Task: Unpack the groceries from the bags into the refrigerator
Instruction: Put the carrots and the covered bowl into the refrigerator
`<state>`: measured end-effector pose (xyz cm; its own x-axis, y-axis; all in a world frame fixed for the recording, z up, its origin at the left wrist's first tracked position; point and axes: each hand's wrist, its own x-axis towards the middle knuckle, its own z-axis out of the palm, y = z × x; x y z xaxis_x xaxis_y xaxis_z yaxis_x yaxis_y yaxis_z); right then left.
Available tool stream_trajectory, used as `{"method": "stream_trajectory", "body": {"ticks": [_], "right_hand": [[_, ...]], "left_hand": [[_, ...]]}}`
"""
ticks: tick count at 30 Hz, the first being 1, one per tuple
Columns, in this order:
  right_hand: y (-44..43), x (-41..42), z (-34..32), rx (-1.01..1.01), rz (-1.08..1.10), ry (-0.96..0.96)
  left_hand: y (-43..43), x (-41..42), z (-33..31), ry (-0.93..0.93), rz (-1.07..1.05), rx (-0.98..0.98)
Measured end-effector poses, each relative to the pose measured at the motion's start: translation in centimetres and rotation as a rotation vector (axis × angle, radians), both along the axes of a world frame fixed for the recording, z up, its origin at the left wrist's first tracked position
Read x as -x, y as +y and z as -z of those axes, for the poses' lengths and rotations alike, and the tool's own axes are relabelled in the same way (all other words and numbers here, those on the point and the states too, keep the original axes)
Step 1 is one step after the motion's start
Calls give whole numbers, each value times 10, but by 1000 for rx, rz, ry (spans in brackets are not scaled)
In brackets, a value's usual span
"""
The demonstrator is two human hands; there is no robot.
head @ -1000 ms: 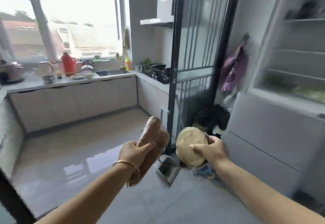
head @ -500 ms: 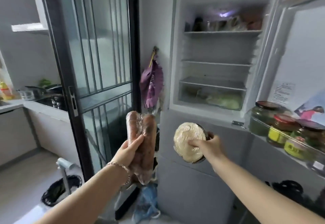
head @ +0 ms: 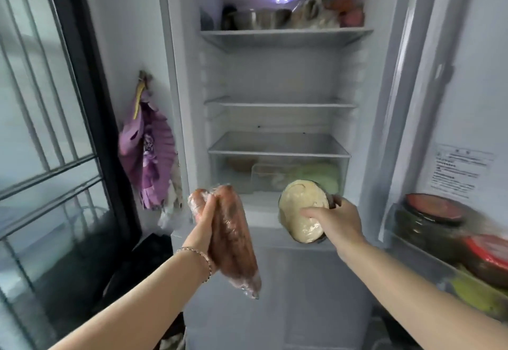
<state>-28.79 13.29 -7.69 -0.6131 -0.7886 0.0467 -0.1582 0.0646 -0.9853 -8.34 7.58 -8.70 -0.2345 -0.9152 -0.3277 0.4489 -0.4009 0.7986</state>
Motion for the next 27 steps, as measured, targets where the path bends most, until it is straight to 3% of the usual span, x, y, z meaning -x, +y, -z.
{"method": "stream_trajectory", "body": {"ticks": [7, 14, 27], "right_hand": [[-121, 52, -18, 164, 49, -81], [-179, 71, -35, 319, 119, -160], [-183, 68, -36, 309, 312, -97]], "left_hand": [[-128, 80, -7, 107, -94, -42], [-207, 128, -5, 146, 21, -24], [-201, 109, 17, -102, 346, 96]]}}
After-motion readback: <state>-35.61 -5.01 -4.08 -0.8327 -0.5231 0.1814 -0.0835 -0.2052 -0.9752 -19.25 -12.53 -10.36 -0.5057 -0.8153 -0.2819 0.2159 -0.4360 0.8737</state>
